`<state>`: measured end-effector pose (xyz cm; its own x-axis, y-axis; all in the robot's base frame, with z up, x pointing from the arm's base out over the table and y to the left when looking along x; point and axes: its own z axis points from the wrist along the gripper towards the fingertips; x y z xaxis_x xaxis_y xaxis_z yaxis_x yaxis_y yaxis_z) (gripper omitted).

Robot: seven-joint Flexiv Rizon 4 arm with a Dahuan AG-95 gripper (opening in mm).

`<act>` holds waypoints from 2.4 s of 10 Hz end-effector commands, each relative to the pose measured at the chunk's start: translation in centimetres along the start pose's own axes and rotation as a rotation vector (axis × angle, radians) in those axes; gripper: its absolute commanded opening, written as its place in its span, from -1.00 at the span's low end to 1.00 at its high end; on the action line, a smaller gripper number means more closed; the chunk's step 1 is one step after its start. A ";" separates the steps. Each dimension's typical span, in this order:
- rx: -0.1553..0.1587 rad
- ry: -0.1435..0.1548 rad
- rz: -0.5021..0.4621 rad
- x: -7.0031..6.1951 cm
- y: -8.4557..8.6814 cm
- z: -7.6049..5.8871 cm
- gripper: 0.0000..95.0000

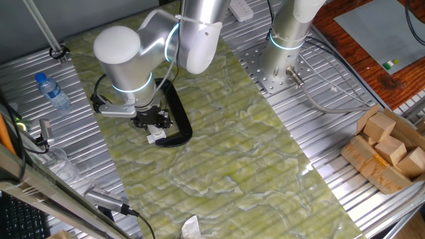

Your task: Take out the light bulb by rotating it

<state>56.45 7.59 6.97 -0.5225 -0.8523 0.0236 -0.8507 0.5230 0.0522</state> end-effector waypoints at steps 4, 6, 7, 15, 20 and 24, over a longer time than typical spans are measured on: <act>-0.004 -0.001 0.022 0.0 0.0 0.0 0.20; -0.004 -0.001 0.022 0.0 0.0 0.0 0.20; -0.004 -0.001 0.022 0.0 0.0 0.0 0.20; -0.004 -0.001 0.022 0.0 0.0 0.0 0.20; -0.009 -0.007 0.491 0.0 0.0 0.0 0.20; -0.011 -0.006 0.510 0.0 0.0 0.0 0.20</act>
<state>56.46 7.57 7.01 -0.6545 -0.7555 0.0309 -0.7537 0.6551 0.0536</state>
